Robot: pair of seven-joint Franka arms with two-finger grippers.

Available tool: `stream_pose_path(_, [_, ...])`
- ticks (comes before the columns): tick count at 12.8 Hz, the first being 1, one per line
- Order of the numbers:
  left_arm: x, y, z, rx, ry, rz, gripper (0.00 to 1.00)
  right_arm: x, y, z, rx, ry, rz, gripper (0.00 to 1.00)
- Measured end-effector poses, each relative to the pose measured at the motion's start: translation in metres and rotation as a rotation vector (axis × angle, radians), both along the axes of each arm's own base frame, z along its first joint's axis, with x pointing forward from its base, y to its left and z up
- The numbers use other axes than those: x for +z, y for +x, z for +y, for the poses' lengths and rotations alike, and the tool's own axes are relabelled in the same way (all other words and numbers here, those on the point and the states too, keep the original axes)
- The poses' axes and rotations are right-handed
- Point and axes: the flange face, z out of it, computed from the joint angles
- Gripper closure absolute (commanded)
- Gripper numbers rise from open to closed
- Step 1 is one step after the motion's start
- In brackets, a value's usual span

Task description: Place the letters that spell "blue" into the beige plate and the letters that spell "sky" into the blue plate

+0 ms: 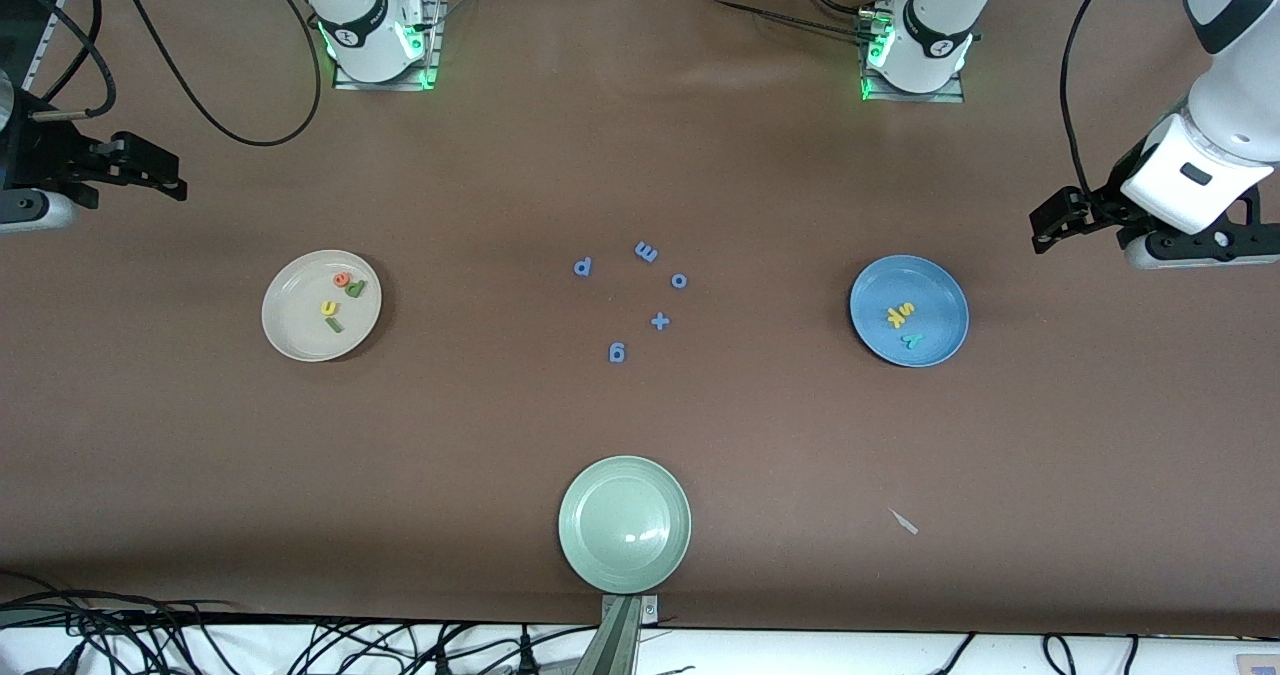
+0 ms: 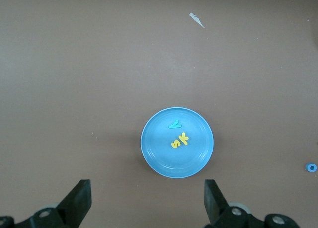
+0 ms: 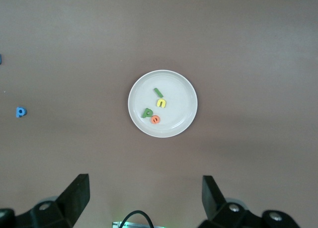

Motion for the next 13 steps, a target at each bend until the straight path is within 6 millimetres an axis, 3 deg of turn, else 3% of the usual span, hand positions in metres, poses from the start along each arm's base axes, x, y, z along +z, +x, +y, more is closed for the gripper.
stream_pose_path(7, [0.001,0.000,-0.003,-0.006,0.000,-0.003,0.00,0.022,0.001,0.002,0.012,-0.036,-0.053,0.00])
stream_pose_path(13, [0.003,0.000,-0.003,-0.006,0.000,-0.005,0.00,0.024,0.004,0.003,0.013,-0.035,-0.082,0.00])
